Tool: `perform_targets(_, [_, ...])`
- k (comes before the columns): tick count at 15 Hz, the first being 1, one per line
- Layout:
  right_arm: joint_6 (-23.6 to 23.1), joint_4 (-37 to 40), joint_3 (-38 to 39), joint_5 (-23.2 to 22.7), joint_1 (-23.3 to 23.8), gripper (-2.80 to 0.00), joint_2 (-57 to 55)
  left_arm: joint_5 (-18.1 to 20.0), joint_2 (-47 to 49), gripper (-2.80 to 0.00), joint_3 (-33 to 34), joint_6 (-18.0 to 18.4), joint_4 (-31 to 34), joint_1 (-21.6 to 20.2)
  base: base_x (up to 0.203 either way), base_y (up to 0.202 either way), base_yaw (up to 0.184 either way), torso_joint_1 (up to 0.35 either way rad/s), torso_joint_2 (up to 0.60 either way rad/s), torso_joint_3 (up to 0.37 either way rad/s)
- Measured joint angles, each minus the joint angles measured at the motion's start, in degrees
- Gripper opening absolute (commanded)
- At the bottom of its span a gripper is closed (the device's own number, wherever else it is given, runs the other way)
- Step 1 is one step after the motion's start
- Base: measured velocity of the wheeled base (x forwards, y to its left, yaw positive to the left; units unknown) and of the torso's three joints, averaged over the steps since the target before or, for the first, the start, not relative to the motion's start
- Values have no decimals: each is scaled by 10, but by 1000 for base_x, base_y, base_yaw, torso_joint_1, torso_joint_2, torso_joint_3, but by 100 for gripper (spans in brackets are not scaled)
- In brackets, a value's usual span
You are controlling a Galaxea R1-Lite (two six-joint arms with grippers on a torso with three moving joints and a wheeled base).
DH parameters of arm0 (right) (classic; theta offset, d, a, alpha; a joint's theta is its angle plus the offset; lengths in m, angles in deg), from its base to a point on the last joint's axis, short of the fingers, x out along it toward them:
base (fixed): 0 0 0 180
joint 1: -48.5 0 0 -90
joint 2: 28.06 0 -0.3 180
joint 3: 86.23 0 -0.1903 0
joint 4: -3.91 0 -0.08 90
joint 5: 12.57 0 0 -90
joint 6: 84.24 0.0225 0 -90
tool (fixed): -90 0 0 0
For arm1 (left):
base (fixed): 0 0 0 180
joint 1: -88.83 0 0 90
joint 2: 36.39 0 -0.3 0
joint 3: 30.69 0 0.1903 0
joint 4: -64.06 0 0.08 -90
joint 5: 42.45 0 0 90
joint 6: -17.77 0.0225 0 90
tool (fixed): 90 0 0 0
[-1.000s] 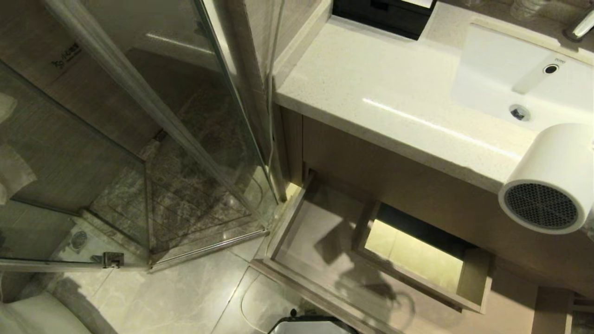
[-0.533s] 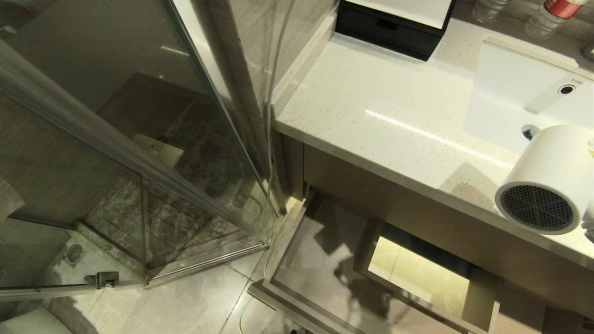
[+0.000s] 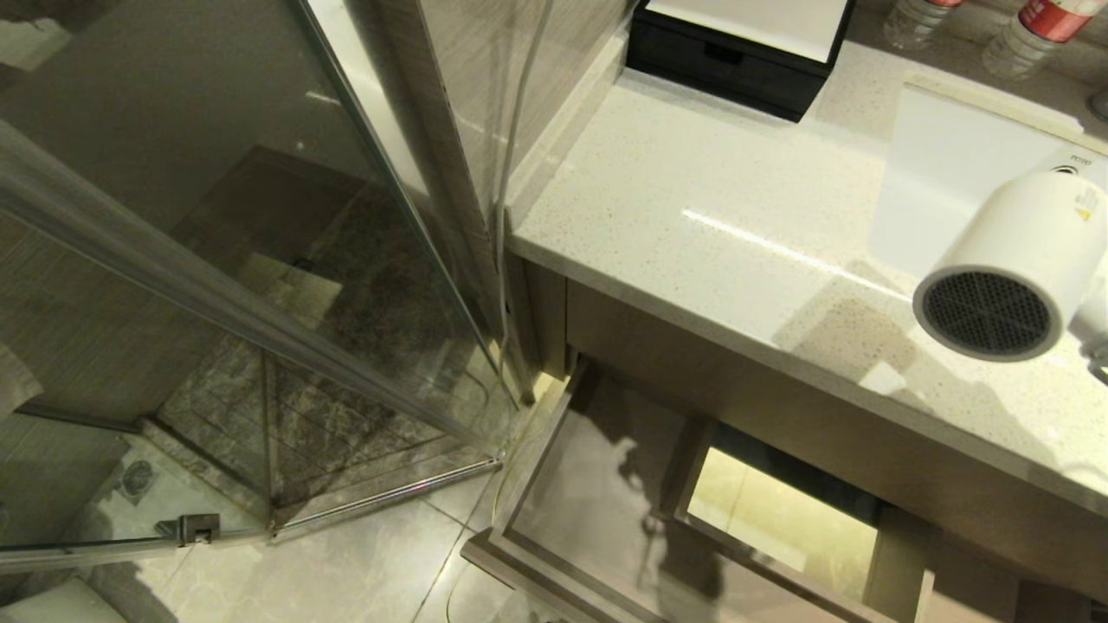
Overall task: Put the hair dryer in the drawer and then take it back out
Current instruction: Place it on the countertop
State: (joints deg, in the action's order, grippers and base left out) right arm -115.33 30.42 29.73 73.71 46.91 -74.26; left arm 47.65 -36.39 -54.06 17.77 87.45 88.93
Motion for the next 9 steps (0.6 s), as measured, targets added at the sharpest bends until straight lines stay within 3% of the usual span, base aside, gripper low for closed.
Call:
perform_targets(5, [3, 51, -176, 15, -96, -280, -160, 0, 0, -280, 0, 0, 0, 0, 0, 0, 0, 0, 0, 0])
perform_targets(9, [4, 40, -251, 16, -156, -280, -277, 0, 0, -280, 0, 0, 0, 0, 0, 0, 0, 0, 0, 0])
